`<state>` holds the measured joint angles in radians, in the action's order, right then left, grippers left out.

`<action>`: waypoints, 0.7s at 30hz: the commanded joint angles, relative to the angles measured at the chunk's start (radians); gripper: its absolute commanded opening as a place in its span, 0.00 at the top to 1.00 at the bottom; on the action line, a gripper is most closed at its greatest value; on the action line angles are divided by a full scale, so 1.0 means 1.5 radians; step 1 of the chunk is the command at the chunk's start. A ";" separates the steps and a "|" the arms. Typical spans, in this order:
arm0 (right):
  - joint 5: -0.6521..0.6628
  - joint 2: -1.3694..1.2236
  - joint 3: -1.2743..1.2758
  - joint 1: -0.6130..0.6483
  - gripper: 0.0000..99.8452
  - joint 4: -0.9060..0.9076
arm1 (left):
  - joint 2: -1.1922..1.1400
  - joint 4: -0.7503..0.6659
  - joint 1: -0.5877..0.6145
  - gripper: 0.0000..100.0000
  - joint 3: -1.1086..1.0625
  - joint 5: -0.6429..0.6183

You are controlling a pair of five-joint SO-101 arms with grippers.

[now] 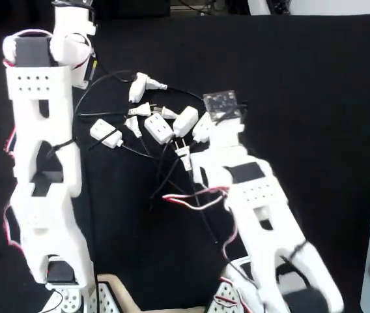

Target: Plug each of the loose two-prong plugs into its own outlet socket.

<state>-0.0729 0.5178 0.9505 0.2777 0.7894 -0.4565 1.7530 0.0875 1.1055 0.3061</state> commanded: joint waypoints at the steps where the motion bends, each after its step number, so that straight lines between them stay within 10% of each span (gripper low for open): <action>1: 0.008 -0.069 -0.062 0.015 0.86 -0.001 | 0.163 0.005 -0.001 0.93 -0.103 -0.006; 21: 0.004 -0.265 -0.113 0.057 0.87 -0.154 | 0.740 -0.258 0.005 0.93 -0.899 -0.007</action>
<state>-0.0729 0.1250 0.8370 0.3529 0.5946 0.4703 1.5075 0.0890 -0.0100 0.3061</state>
